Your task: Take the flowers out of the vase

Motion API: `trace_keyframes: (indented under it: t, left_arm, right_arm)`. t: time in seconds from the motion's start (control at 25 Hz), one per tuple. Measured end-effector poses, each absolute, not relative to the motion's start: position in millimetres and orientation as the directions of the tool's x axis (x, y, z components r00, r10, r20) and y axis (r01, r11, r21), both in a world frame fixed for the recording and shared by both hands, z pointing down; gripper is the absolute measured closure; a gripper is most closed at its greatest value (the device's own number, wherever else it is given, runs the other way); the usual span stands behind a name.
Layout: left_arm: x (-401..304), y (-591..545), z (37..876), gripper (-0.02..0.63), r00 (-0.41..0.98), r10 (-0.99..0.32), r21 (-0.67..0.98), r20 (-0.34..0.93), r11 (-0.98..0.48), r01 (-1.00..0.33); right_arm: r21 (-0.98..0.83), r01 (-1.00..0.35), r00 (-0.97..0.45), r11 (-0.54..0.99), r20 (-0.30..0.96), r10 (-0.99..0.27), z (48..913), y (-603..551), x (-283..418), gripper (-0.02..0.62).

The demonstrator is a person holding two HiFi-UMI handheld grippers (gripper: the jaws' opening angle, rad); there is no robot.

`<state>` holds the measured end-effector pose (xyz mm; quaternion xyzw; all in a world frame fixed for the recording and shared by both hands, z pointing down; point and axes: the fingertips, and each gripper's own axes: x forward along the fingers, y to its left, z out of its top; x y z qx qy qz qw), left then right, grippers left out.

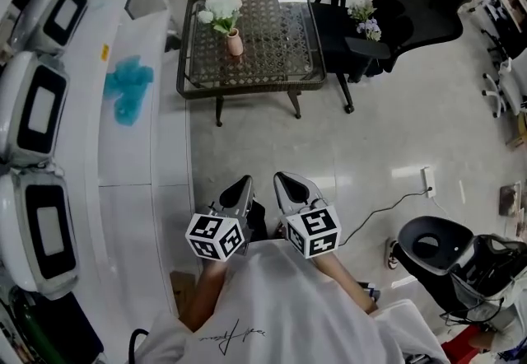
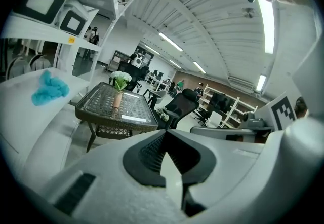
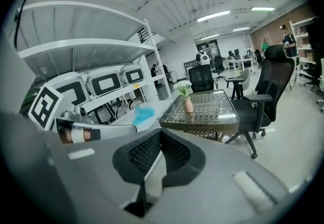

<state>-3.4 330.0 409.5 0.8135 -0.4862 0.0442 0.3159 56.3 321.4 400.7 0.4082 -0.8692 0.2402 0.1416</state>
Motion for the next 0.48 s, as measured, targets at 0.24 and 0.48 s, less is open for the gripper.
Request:
trace_keyframes:
  t: [0.24,0.48]
  left_arm:
    - [-26.3,300.1,412.7,0.607,0.496,-0.770,0.432,0.400,-0.319,-0.844]
    - [-56.3,268.1,399.9,0.607,0.422,-0.815,0.326,0.396,-0.305,-0.895]
  right_arm:
    - [-0.298,-0.778,-0.625,0.553,0.448,-0.639,401.7,295.6,32.8,0.589]
    - [-0.265,-0.784,-0.617,0.561,0.428,-0.660,389.5,266.5,4.6,0.589]
